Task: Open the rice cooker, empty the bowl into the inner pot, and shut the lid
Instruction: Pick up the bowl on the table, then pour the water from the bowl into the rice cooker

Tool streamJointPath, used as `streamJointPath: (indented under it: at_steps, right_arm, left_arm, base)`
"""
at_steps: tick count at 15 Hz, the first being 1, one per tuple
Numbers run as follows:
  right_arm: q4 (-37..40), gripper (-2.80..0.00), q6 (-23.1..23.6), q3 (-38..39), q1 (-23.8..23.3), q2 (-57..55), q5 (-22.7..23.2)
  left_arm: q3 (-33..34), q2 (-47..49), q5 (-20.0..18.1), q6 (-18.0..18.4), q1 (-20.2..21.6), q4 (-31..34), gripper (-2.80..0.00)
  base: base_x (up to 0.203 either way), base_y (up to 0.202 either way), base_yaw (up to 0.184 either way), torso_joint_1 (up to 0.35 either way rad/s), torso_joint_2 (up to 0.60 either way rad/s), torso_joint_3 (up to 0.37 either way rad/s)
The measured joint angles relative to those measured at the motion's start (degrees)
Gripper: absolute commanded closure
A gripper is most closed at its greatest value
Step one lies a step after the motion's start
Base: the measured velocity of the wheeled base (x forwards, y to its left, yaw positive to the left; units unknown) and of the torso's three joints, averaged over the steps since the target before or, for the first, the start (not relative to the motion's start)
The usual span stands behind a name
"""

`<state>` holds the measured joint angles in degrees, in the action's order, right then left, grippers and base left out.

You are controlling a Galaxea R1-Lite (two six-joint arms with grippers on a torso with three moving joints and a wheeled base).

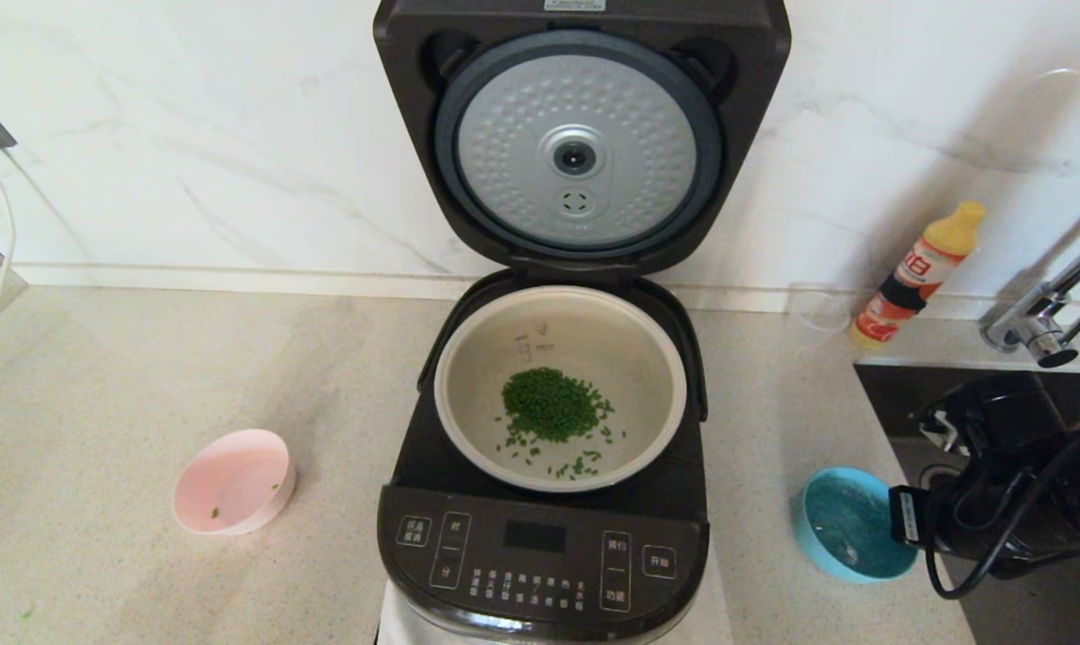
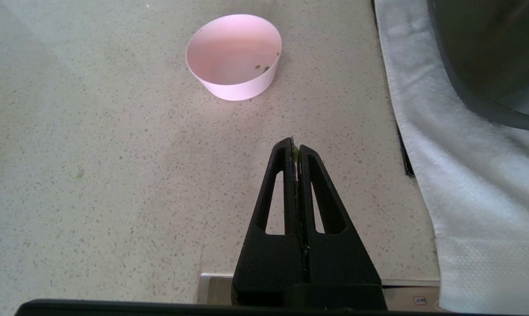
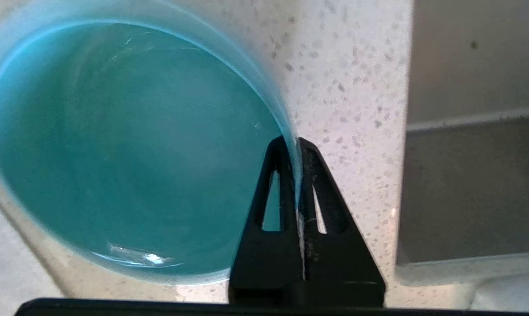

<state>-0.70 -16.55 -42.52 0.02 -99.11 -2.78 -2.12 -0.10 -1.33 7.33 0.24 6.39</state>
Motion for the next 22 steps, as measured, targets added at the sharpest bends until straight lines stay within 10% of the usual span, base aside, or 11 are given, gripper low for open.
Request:
streamJointPath:
  at_steps: [9,22]
  right_arm:
    - [3.09,0.0,0.1,-1.47,0.61,2.55,-0.03]
    - [44.56,0.0,-3.0,-35.15,9.07,13.72,3.88]
  left_arm:
    - [0.0,0.02,0.01,0.0,0.0,0.0,0.0]
    - [0.0,0.02,0.01,0.0,0.0,0.0,0.0]
  base:
    - [0.0,0.0,0.0,0.0,0.0,0.0]
    - [0.0,0.0,0.0,0.0,0.0,0.0]
